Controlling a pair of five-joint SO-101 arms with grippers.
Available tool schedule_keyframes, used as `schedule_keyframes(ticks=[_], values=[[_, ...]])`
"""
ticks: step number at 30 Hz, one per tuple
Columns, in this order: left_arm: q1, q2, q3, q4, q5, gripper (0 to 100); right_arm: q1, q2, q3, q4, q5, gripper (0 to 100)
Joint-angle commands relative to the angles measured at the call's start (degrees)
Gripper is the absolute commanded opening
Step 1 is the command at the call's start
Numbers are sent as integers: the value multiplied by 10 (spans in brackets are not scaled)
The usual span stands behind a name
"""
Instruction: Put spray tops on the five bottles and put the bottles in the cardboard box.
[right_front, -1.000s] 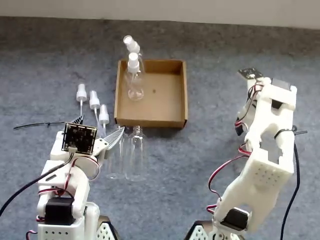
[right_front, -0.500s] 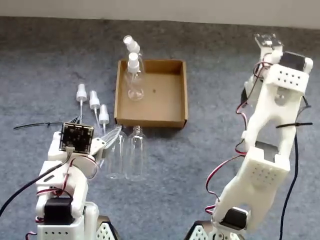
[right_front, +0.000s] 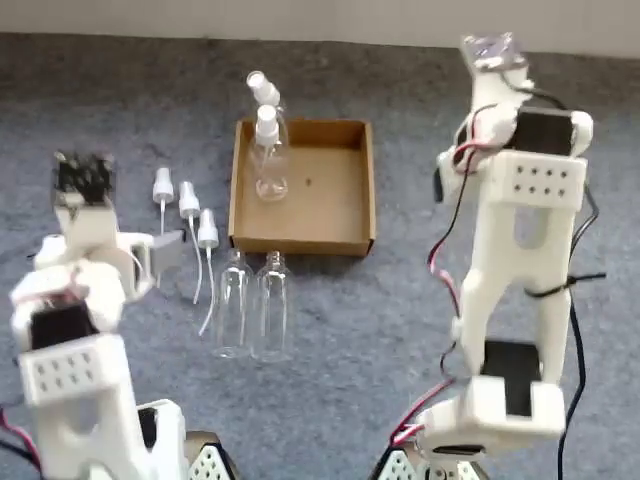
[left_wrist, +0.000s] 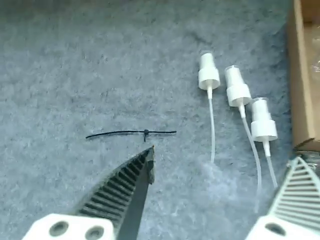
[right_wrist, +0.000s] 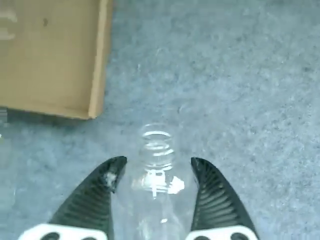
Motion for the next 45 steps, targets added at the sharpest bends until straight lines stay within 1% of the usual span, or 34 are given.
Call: schedule_keyframes(ticks=[1, 4, 6, 9, 11, 12, 15, 19, 23, 25, 31, 36, 40, 45], values=[[-28, 238, -240, 57, -3, 357, -35, -175, 168, -86, -5, 5], [-25, 361, -370, 87, -3, 352, -58, -296, 332, -189, -5, 5], [-23, 441, -452, 103, -3, 300, -71, -360, 429, -248, -5, 5], [-15, 556, -567, 124, -3, 190, -87, -423, 547, -294, -5, 5], [-6, 633, -638, 138, -3, 149, -97, -453, 581, -316, -5, 5], [0, 669, -673, 146, -2, 148, -102, -464, 593, -326, -5, 5], [10, 772, -780, 168, 0, 168, -119, -495, 622, -351, -13, 5], [29, 889, -925, 200, 0, 178, -138, -526, 646, -367, -65, 5], [47, 983, -1057, 241, 1, 178, -152, -551, 669, -375, -66, 5], [56, 1027, -1110, 257, 14, 179, -151, -562, 682, -375, -66, 5], [68, 1142, -1229, 296, 20, 179, -152, -604, 722, -378, -66, 5], [66, 1206, -1294, 333, 20, 179, -152, -627, 764, -415, -66, 5], [66, 1243, -1318, 340, 20, 175, -152, -628, 771, -416, -66, 5], [66, 1276, -1317, 338, 20, 174, -153, -631, 773, -417, -67, 5]])
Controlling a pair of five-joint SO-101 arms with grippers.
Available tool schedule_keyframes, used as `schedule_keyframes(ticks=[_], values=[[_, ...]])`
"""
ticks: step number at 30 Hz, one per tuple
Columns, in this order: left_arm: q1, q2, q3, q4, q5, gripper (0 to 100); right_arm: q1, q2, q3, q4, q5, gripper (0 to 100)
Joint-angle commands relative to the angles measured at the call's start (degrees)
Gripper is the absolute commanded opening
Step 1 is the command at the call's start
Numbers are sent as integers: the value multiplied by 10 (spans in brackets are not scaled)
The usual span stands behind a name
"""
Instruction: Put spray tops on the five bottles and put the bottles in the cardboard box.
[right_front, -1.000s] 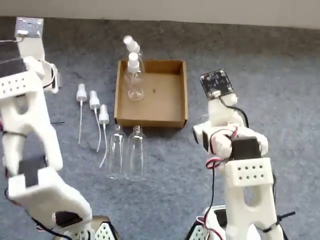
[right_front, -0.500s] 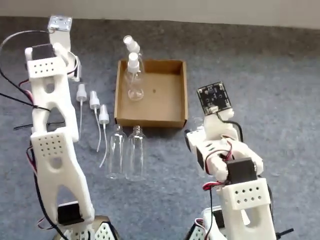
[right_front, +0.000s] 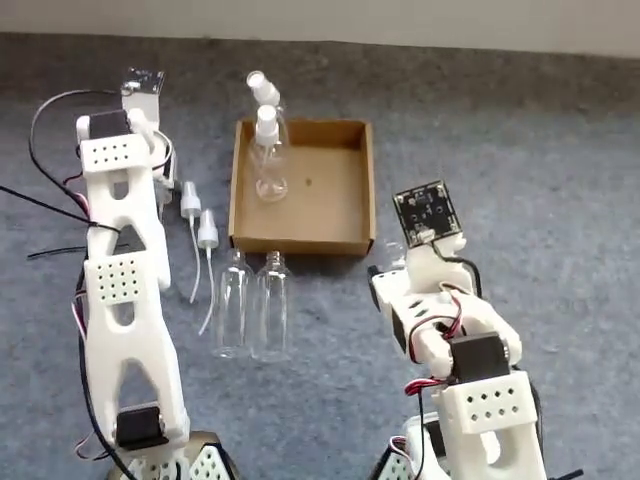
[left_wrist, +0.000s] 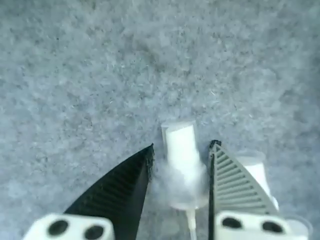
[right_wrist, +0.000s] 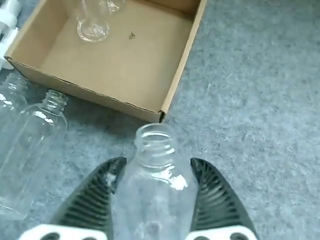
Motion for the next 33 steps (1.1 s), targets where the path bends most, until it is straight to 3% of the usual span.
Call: schedule_keyframes(ticks=[1, 7, 13, 19, 23, 27, 33], values=[[9, 7, -23, 3, 3, 168, -7, -10, -5, -12, -4, 5], [8, 6, -38, 10, 3, 60, -7, -11, -4, -11, -4, 5], [-6, -45, -144, 81, 3, 53, -7, -11, -4, -14, -4, 5], [-36, -173, -102, 84, 4, 53, -6, -11, -7, -16, -4, 5], [-42, -317, 19, 85, 9, 53, -7, -10, -5, -77, -4, 5], [-33, -537, 269, 85, 35, 53, -53, -7, -4, -158, -5, 5], [44, -875, 542, 58, 35, 53, -135, -6, -3, -240, -8, 5]])
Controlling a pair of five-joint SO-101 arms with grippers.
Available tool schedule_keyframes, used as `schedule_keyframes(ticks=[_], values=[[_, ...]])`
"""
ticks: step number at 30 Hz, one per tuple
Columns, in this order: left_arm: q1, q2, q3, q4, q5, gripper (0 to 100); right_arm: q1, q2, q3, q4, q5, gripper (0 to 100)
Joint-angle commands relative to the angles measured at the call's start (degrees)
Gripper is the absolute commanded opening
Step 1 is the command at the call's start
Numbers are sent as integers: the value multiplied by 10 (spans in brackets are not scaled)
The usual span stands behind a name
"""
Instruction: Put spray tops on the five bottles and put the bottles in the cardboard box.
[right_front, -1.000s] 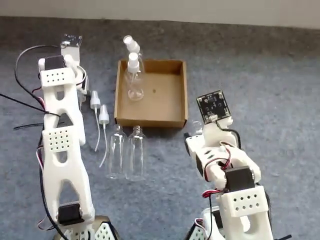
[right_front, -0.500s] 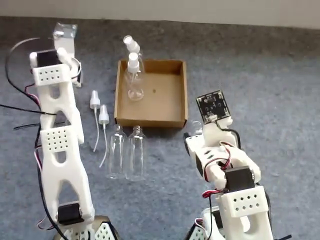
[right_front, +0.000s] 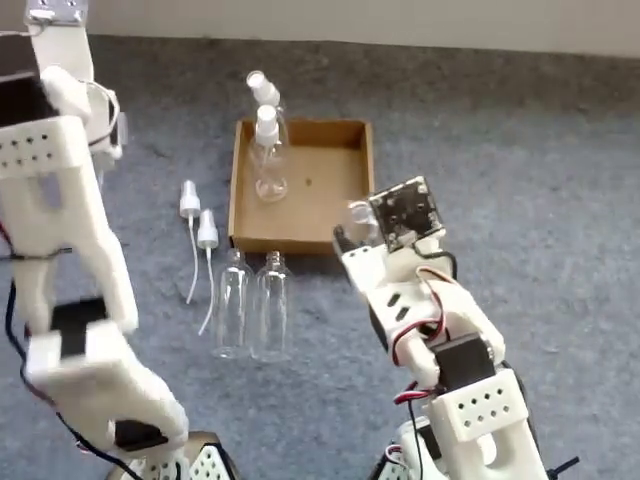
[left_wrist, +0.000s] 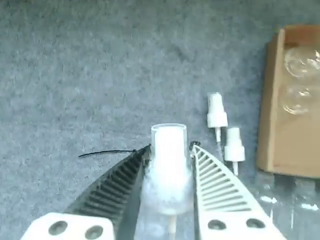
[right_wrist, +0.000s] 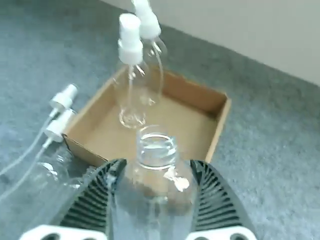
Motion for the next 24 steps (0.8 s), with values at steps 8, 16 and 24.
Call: schedule_keyframes(ticks=[8, 16, 24], values=[[171, -556, 349, -221, 68, 53, -103, -11, 78, -172, -7, 5], [297, -647, 482, -476, 84, 52, -117, -12, 171, -247, -7, 5], [407, -647, 607, -672, 84, 52, -117, -116, 191, -245, -7, 5]])
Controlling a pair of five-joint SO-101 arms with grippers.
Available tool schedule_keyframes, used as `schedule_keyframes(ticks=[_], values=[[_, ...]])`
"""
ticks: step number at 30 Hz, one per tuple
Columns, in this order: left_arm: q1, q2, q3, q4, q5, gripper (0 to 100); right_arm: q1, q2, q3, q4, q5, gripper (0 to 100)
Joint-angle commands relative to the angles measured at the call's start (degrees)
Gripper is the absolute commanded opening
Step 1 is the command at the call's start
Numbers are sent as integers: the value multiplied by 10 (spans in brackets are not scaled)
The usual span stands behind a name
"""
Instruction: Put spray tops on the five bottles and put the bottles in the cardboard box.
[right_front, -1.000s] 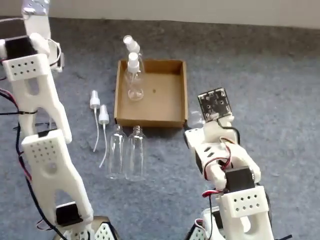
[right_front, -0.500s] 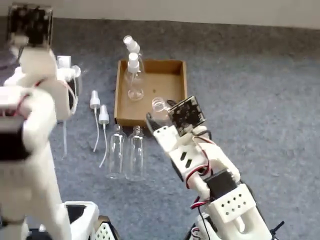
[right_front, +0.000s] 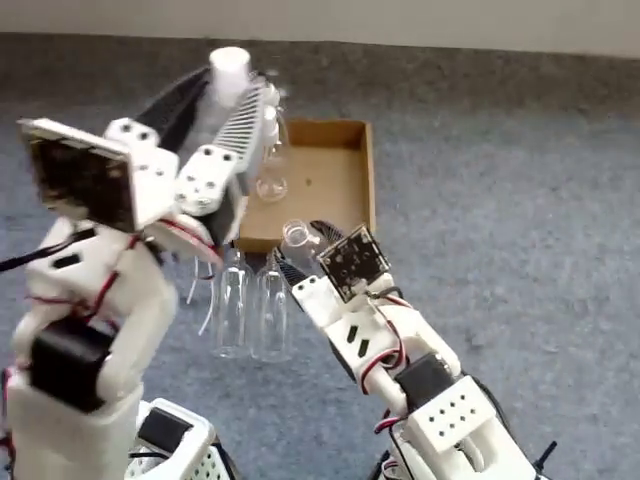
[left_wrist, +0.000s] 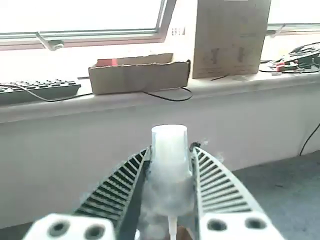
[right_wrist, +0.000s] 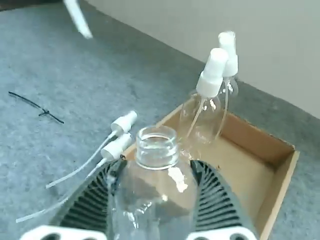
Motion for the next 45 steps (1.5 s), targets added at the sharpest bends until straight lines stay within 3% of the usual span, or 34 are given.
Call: schedule_keyframes(ticks=[1, 10, 31, 40, 45], values=[[49, -9, 44, -95, 4, 52, -2, -86, 24, -10, -6, 5], [124, -9, 54, -106, 3, 52, 17, -160, 90, -9, -6, 4], [93, -15, 195, -102, 4, 56, 26, -161, 90, -9, -7, 4], [42, -16, 238, -31, 2, 57, 31, -161, 91, -9, -7, 4], [34, -52, 240, 18, 1, 166, 75, -161, 90, -10, -66, 4]])
